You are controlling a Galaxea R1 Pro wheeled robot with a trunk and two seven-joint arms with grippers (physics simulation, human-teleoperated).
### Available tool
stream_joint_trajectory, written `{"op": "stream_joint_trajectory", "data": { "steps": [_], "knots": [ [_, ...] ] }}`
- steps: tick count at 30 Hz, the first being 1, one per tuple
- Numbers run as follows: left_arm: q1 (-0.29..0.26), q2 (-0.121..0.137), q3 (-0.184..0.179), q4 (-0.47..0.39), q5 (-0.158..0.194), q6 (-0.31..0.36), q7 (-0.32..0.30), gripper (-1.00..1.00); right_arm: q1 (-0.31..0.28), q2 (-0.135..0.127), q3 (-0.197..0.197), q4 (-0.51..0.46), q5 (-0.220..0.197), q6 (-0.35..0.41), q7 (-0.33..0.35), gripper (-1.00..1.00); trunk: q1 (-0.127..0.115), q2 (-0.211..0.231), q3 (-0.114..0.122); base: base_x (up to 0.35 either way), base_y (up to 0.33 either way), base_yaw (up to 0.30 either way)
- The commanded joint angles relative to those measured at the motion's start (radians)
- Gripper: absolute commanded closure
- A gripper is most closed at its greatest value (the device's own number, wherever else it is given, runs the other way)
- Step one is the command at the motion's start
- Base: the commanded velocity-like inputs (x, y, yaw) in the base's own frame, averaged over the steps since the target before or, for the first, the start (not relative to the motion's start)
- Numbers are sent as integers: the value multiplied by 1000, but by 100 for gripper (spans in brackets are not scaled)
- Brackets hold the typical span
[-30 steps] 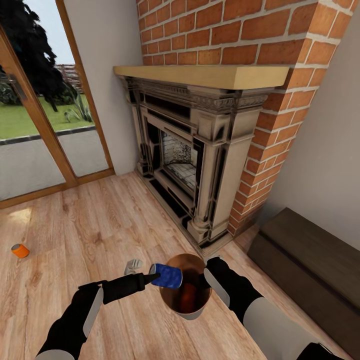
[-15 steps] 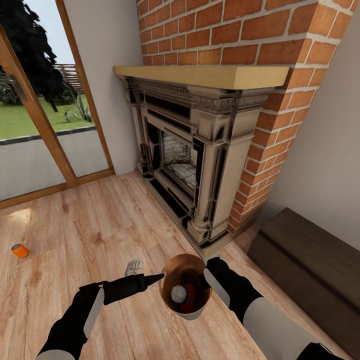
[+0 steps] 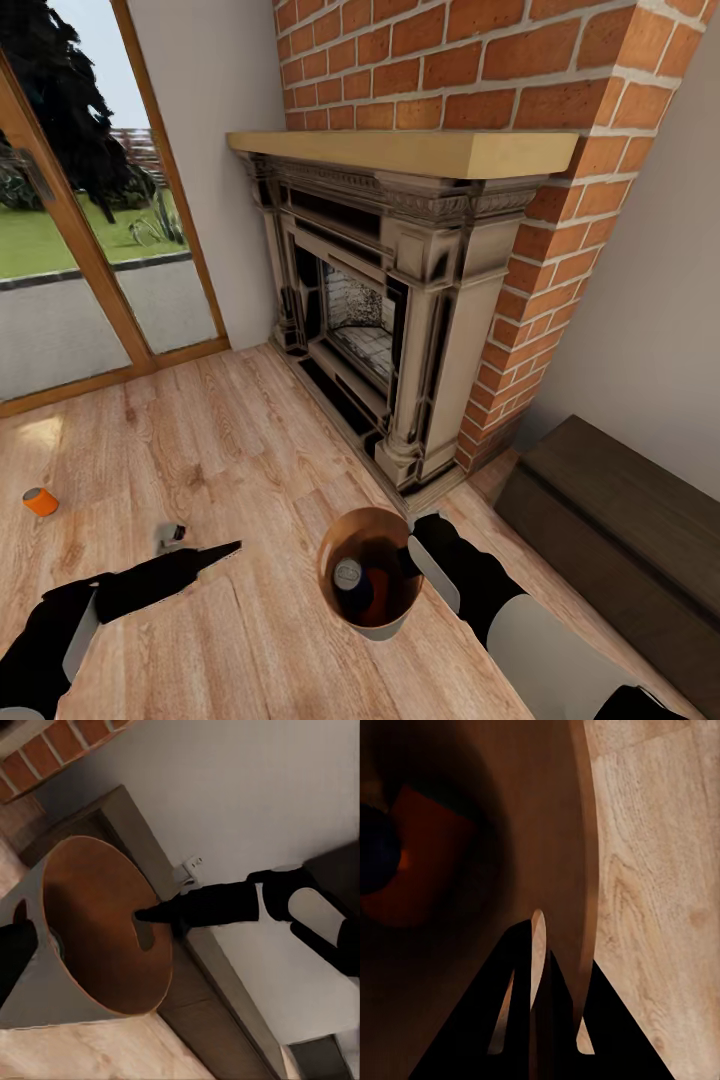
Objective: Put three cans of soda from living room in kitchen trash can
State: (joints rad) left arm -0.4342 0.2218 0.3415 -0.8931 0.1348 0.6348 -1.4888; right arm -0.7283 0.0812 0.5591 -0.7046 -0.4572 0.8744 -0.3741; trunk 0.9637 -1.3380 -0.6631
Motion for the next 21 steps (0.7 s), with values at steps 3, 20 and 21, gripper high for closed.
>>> {"op": "stream_joint_trajectory", "data": {
  "steps": [3, 20, 21],
  "knots": [
    [0, 102, 36, 97, -1, -48, -27, -100, 0, 0, -1, -3, -9, -3, 5, 100, 0, 0, 0, 0, 0, 0],
    [0, 204, 57, 425, -3, -401, 456, -100, 0, 0, -3, -61, -11, -2, 6, 100, 0, 0, 0, 0, 0, 0],
    [0, 204, 57, 430, -3, -409, 459, -100, 0, 0, -3, -61, -11, -2, 6, 100, 0, 0, 0, 0, 0, 0]
  ]
}}
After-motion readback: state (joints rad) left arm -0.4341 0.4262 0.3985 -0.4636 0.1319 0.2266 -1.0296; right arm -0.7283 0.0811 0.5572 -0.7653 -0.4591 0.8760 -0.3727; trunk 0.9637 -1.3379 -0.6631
